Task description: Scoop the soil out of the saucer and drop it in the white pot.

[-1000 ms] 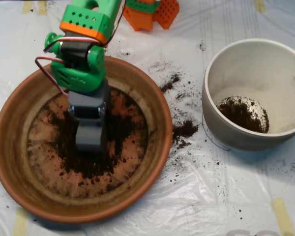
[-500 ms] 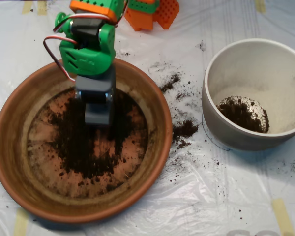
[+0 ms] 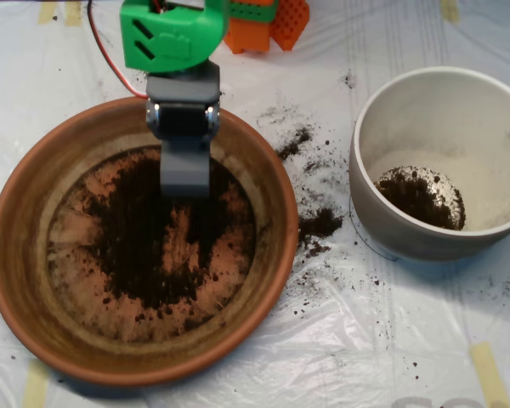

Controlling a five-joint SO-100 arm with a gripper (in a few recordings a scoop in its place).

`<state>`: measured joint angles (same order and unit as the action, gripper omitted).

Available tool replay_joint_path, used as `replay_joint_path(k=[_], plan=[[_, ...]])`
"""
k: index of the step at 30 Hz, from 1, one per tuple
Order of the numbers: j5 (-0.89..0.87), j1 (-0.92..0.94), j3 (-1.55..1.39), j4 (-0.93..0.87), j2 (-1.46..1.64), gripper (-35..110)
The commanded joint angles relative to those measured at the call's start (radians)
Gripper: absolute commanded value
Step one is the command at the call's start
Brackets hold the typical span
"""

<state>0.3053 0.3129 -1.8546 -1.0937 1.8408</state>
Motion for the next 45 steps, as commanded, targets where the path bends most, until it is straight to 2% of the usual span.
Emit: replay_joint_path(k=[1, 9, 23, 35, 42, 45], plan=[[0.018, -0.018, -0.043, 0.031, 0.181, 0], [-0.014, -0.14, -0.005, -0.035, 0.293, 0], [-0.067, -0.529, 0.508, -0.37, 0.156, 0], [-0.054, -0.764, 0.676, -0.394, -0.069, 0], [-0.046, -0.773, 0.776, -0.397, -0.176, 0], [-0.054, -0.773, 0.784, -0.405, -0.172, 10]])
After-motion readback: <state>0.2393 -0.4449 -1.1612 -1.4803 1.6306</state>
